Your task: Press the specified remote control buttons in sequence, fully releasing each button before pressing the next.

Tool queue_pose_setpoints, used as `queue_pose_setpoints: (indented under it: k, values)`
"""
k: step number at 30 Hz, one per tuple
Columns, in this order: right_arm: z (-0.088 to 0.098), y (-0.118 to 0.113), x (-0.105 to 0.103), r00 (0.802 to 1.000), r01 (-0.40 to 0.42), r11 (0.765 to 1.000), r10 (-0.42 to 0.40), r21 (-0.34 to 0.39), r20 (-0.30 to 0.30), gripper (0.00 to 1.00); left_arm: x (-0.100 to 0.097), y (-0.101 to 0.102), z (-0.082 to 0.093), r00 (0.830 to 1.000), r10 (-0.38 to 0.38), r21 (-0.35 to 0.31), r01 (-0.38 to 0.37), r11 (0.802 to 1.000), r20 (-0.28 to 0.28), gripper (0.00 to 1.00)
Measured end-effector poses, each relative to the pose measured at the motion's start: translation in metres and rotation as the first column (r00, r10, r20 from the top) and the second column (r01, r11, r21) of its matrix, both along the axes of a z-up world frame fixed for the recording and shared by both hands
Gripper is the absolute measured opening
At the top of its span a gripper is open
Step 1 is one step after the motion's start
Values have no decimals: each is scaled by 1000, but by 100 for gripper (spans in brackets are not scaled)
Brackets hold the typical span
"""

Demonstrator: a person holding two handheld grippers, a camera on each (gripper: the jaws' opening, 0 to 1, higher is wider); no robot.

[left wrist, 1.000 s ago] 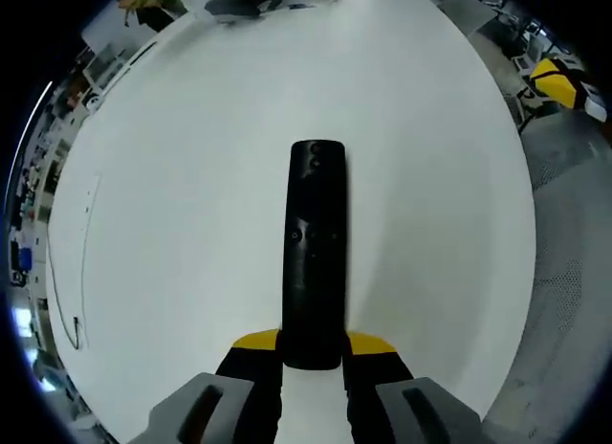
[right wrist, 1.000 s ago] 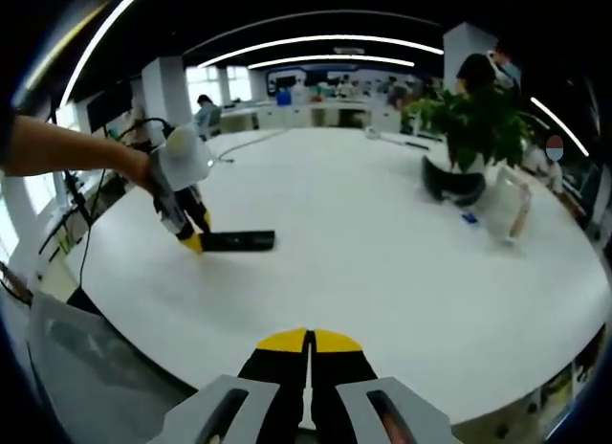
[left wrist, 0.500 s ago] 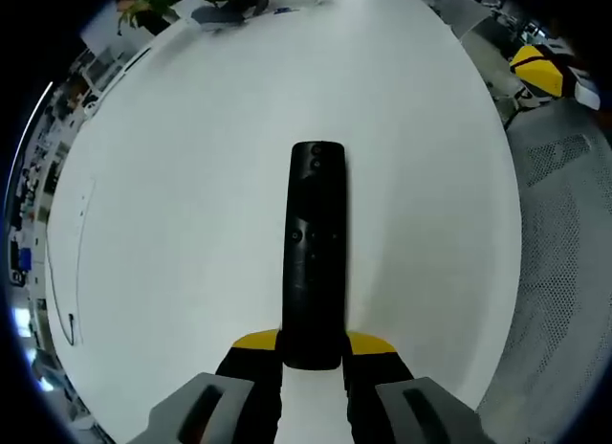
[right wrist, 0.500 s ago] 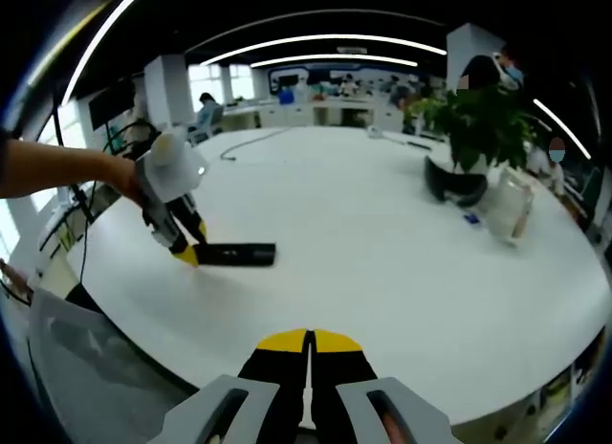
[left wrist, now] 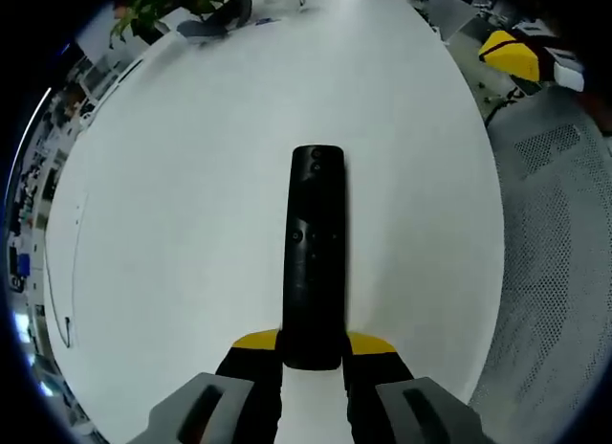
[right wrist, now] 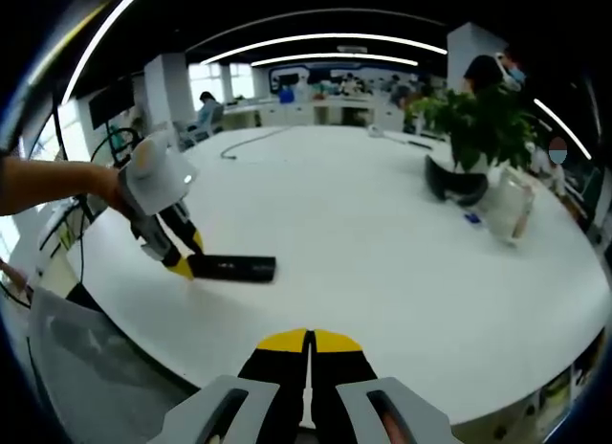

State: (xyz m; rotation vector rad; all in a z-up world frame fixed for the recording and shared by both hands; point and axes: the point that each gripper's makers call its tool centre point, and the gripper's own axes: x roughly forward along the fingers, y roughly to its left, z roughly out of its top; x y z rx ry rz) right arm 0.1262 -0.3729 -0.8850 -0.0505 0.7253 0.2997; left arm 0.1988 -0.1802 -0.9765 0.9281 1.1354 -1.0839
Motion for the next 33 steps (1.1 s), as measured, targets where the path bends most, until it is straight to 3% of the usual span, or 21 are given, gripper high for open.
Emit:
queue_pose_setpoints:
  k: [33]
  values:
    - [-4,3,-4,1000,-12,1000,12,-12,-16,0,-41,-15,0,999,33,-49,-32,998,10,23]
